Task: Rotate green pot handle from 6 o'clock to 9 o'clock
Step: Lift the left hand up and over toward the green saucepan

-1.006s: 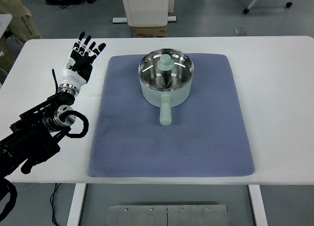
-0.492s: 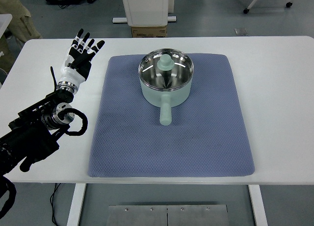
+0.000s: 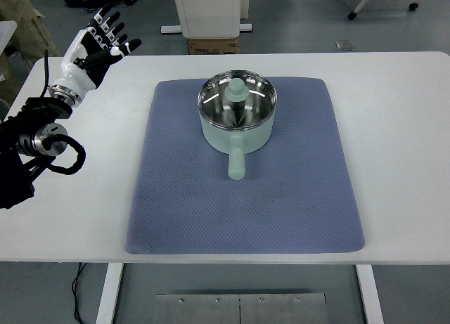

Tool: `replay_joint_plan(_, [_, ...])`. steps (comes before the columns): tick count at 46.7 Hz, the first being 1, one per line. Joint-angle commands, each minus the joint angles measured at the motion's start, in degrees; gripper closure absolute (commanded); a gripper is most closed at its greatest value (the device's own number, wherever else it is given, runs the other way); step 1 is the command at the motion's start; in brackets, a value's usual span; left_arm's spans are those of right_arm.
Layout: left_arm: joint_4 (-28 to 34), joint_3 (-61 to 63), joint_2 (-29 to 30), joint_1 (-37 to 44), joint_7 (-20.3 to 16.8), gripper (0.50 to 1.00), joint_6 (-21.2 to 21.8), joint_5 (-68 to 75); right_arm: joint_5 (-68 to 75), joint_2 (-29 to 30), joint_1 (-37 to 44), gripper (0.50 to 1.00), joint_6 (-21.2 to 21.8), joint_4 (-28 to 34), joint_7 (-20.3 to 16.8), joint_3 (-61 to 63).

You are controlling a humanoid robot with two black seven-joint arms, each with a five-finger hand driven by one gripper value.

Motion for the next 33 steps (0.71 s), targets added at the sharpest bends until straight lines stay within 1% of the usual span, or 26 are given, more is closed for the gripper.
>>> replay_joint_plan(1, [-1.1, 0.8, 1.1, -0.9, 0.0, 0.5, 0.0, 0.4, 0.0, 0.0, 0.0, 0.5, 0.0, 0.0, 0.0, 0.0])
replay_joint_plan(9, [-4.2, 4.6, 4.0, -4.2, 0.0, 0.5, 0.2, 0.4, 0.0, 0.0, 0.0, 0.5, 0.0, 0.0, 0.0, 0.0])
replay_joint_plan(19, [-7.7, 12.6, 7.1, -11.3, -0.2, 0.5, 0.8, 4.2, 0.0, 0.0, 0.0, 0.5, 0.0, 0.0, 0.0, 0.0])
replay_joint_plan(26, [-9.2, 13.0, 7.3, -13.5, -1.1, 0.5, 0.6, 6.7, 0.0, 0.0, 0.0, 0.5, 0.0, 0.0, 0.0, 0.0])
replay_joint_plan(33, [-9.4, 12.8, 6.4, -14.8, -1.4, 0.5, 1.1, 18.5, 0.0, 0.0, 0.0, 0.5, 0.0, 0.0, 0.0, 0.0])
